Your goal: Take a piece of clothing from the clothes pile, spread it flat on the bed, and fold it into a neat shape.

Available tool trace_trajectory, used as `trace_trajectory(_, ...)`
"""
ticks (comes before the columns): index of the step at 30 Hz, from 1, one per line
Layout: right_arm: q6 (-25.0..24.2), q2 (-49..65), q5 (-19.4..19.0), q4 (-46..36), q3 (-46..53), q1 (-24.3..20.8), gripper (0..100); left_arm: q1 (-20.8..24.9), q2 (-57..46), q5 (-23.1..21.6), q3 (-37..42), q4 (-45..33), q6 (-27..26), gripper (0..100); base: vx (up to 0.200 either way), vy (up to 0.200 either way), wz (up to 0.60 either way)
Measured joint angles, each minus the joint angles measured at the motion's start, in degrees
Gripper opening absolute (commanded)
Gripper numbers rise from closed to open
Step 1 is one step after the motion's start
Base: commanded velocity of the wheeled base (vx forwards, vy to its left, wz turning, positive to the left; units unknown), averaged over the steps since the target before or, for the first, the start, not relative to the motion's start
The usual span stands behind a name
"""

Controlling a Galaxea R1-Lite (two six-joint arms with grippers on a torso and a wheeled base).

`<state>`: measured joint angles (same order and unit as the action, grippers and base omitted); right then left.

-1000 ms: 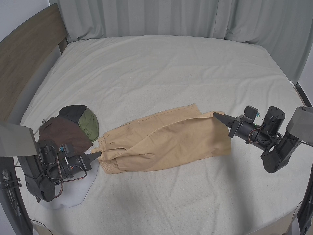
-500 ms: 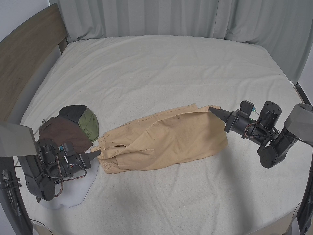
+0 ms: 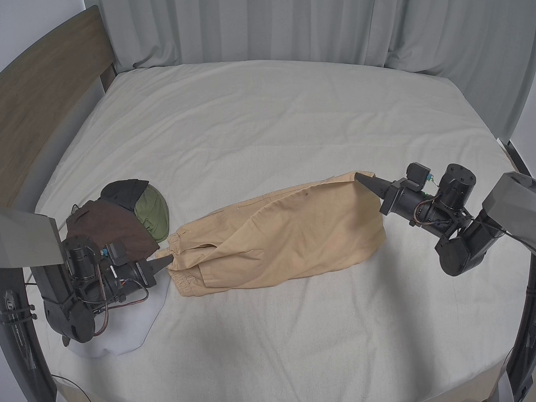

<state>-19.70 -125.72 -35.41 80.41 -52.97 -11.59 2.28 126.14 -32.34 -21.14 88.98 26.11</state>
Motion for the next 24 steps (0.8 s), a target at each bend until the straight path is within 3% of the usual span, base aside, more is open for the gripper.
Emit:
trace_trajectory(11,-0.38,-5.29,0.79,-1.3,-8.17,0.38,0,0.39,0.13,2.73,-1.87,-0.02,3.3,0,0.0,0.0,0.0)
trace_trajectory(24,-0.39,-9.09,1.15,-1.34,-12.04,1.01,0,0.5,2.15,3.33,-3.44,0.0,3.5,0,0.0,0.0,0.0)
